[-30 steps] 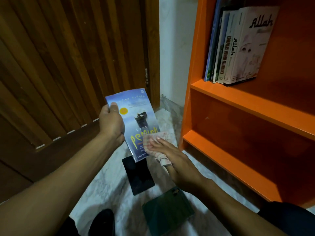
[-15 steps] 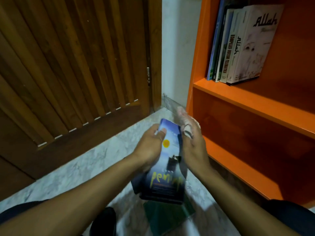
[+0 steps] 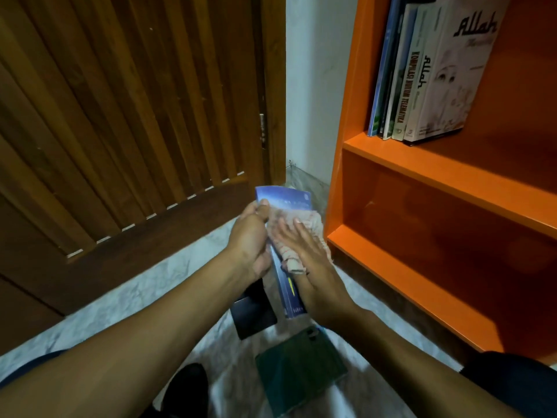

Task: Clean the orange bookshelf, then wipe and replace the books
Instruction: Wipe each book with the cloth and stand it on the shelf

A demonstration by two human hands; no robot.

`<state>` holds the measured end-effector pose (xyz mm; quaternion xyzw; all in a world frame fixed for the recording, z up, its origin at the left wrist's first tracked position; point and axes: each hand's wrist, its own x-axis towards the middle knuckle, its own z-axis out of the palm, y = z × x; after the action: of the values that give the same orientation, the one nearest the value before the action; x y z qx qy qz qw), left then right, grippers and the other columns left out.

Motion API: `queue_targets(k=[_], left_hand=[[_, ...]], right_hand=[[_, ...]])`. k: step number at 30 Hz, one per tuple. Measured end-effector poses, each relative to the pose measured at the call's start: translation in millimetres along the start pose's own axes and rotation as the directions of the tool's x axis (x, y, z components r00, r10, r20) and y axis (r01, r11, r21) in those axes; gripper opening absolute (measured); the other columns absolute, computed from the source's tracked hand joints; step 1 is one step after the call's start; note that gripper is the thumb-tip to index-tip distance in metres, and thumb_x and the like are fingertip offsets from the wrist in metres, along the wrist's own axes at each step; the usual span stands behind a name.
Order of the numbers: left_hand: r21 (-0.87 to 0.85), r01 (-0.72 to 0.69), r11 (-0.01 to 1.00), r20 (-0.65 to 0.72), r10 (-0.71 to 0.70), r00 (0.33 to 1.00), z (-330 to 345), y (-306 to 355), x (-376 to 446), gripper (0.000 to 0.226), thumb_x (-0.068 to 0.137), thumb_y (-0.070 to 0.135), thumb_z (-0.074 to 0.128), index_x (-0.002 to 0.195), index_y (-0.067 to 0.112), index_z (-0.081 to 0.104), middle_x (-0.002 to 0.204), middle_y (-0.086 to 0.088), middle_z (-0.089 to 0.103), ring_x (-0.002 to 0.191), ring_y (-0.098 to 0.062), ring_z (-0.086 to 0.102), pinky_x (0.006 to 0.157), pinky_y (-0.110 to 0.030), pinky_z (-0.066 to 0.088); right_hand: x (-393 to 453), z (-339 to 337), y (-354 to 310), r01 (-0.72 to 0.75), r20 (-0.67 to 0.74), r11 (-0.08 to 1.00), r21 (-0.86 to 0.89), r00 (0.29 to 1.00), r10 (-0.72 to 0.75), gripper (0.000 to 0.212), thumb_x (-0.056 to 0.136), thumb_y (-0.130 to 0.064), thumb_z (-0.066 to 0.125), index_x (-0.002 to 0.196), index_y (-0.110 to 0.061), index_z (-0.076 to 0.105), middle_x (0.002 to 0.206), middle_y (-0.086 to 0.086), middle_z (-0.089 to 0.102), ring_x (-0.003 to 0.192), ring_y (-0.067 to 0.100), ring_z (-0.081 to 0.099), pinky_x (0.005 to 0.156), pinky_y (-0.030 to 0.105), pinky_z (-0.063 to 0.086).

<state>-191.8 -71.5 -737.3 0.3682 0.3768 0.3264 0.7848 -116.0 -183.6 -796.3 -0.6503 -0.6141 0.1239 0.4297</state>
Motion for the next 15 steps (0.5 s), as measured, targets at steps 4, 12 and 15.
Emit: queue_targets(k=[4,12,15], left_hand=[[-0.022,-0.135,0.991,-0.129,0.131,0.983,-9.8,21.5,5.9,0.021,0.105,0.026,0.044,0.100,0.017,0.061,0.121,-0.024,0.066,0.113,-0.042,0.064,0.096,-0.066,0.047],[0.113,-0.340,0.934,-0.240,0.358,0.903,-31.2,46.9,13.6,0.023,0.106,0.028,0.043,0.090,0.019,0.057,0.092,-0.012,0.060,0.082,-0.025,0.059,0.080,-0.048,0.055],[0.172,-0.470,0.866,-0.167,0.496,0.852,-30.2,50.5,10.0,0.022,0.107,0.022,0.042,0.091,0.019,0.057,0.081,-0.002,0.059,0.066,-0.013,0.056,0.066,-0.029,0.047]], right_hand=[[-9.3,7.2,-4.4,0.090,0.025,0.996,0.015,0.996,-0.091,0.051,0.098,-0.003,0.039,0.146,-0.018,0.049,0.158,-0.003,0.036,0.150,0.005,0.018,0.124,0.031,0.014],[-14.8,3.8,-4.0,0.110,0.054,0.994,0.012,0.992,-0.110,0.027,0.099,-0.022,0.038,0.110,-0.019,0.063,0.115,0.000,0.060,0.114,0.017,0.052,0.102,0.035,0.039],[-12.0,-4.6,2.4,0.048,0.093,0.999,-0.025,0.995,-0.045,0.017,0.098,-0.023,0.039,0.101,-0.026,0.055,0.095,-0.007,0.055,0.091,0.011,0.050,0.079,0.033,0.041]])
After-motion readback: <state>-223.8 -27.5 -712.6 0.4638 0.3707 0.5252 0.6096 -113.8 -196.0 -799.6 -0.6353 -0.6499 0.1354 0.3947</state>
